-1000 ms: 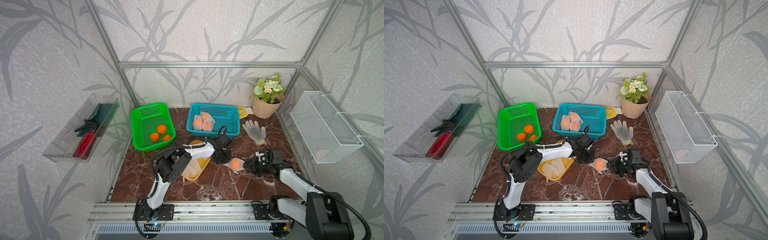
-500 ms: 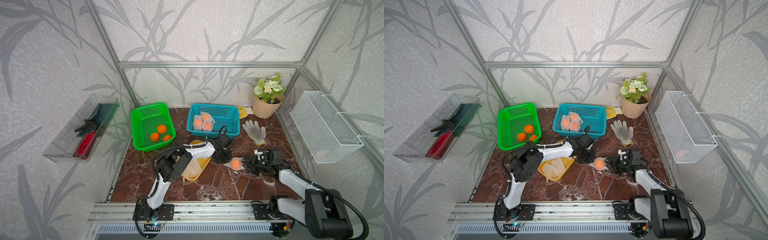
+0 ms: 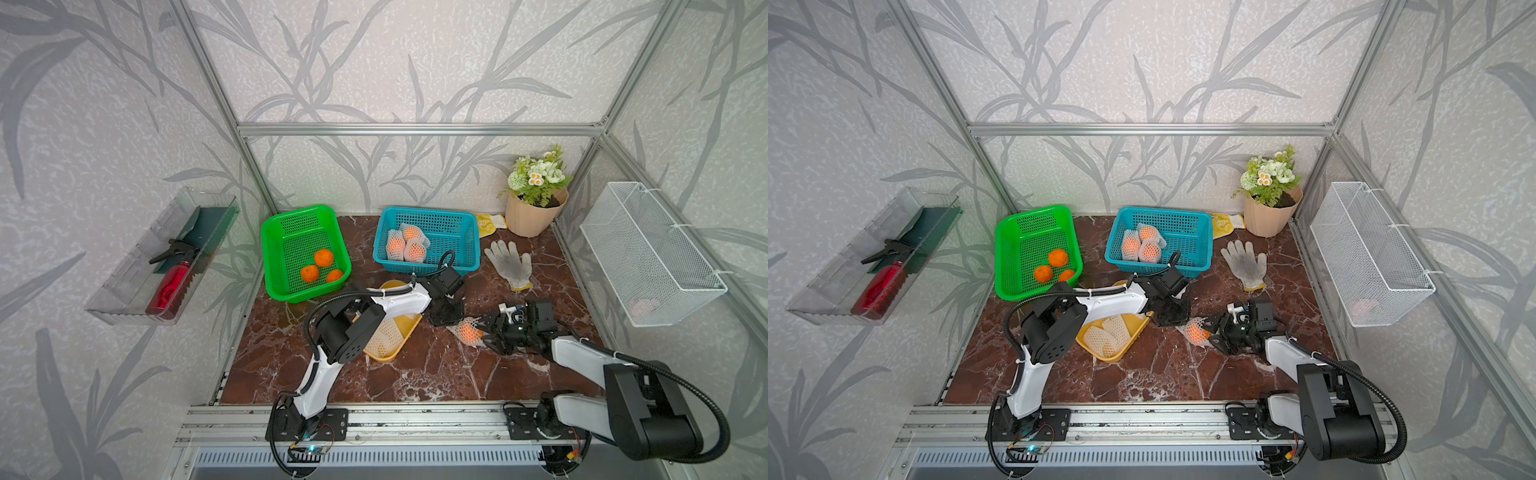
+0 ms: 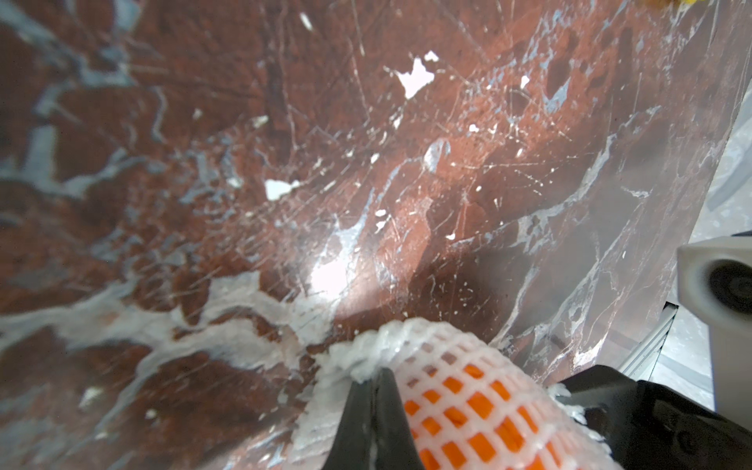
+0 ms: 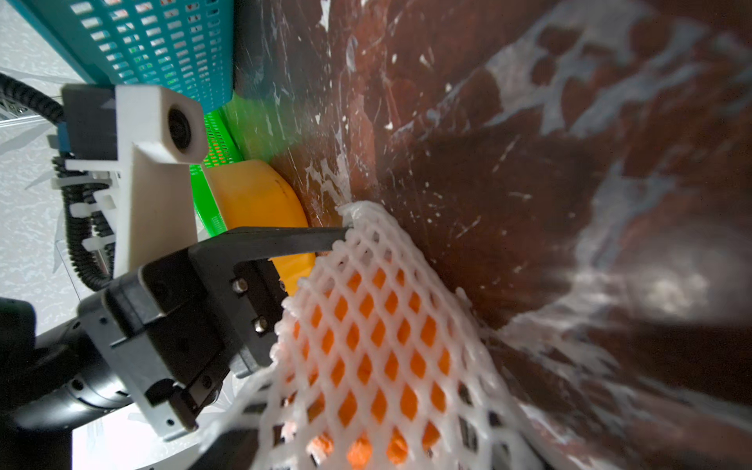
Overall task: Remove foam nets from oranges
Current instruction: Remove the foam net from the orange.
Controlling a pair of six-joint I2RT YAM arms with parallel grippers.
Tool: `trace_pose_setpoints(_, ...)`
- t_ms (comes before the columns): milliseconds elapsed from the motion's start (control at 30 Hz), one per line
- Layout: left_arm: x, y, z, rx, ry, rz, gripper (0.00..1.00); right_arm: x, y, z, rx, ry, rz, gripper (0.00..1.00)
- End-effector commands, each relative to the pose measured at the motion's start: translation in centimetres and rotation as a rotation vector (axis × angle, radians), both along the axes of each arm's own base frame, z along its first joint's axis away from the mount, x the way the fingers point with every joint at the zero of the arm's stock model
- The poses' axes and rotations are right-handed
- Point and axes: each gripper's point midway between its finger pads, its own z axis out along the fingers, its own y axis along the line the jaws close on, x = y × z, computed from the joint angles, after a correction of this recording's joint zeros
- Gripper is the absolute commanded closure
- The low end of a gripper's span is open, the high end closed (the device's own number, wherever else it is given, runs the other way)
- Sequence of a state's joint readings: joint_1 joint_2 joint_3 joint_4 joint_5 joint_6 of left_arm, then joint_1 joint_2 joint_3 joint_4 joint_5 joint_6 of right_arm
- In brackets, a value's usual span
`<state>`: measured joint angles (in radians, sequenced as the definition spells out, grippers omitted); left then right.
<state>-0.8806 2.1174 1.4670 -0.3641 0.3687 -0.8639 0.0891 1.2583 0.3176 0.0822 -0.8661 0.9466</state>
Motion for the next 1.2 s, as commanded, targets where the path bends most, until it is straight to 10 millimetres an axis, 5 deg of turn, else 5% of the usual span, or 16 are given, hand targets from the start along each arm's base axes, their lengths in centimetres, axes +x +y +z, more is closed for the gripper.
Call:
trace_pose_setpoints(0, -0.3, -1.1, 0.0, -0.021, 0.002, -0.018, 1.00, -0.5, 0.8, -0.4, 0.008, 0.005, 0.035, 0.30)
trace_pose_setpoints(333, -0.8, -1.2, -0.2, -0.025, 0.006, -0.021, 1.00, -0.8, 1.7, -1.3, 0.023, 0.026, 0.048, 0.30)
trace_pose_setpoints(500, -0.8, -0.4, -0.4, -0.015, 0.009, -0.006, 1.00, -0.6, 1.5, 0.3, -0.001, 0.001, 0.050, 0.45)
trace_pose_setpoints(767, 0.4, 1.1, 0.0, -0.003, -0.007, 0.030, 1.00, -0.8, -0.2, 3.5, -0.008, -0.032, 0.032, 0.46)
trace_pose_setpoints(1167, 1.9, 1.1, 1.4, -0.056, -0.029, 0.054, 1.00, -2.2, -1.5, 3.2, 0.004, 0.042, 0.039, 0.45)
